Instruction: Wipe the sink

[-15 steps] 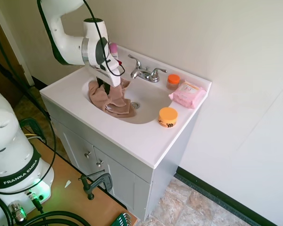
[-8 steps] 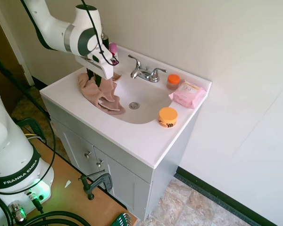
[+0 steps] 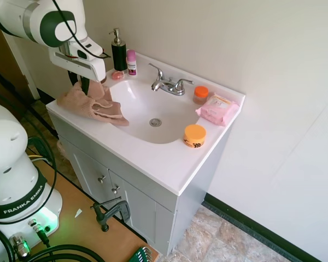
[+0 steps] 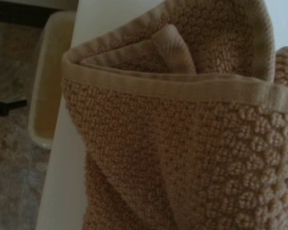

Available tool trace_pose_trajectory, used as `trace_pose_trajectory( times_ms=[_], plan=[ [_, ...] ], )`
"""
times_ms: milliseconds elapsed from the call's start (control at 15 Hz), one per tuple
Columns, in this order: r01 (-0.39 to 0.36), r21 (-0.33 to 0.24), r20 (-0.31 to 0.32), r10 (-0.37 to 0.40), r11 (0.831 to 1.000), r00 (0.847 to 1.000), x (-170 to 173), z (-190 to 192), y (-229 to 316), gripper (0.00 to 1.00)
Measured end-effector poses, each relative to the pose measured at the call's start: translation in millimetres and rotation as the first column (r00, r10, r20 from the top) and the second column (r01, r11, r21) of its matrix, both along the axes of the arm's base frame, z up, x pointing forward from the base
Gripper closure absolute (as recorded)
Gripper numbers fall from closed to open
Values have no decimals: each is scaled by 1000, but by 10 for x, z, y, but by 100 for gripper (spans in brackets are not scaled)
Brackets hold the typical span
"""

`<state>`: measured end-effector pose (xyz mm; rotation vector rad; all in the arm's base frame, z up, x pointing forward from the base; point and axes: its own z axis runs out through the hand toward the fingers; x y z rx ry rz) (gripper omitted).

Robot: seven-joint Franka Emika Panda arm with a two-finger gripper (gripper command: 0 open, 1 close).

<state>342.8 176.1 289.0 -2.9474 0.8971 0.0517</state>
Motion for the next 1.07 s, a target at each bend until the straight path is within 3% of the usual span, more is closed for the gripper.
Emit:
trace_pose_trajectory(
  times_ms=[267, 333, 1067],
  plan=[
    [-97, -24, -22, 96, 995, 995, -184, 84, 232, 100],
    [-111, -29, -21, 110, 993, 994, -206, 82, 266, 0],
    [-123, -73, 9, 124, 990, 992, -177, 45, 335, 0]
  ],
)
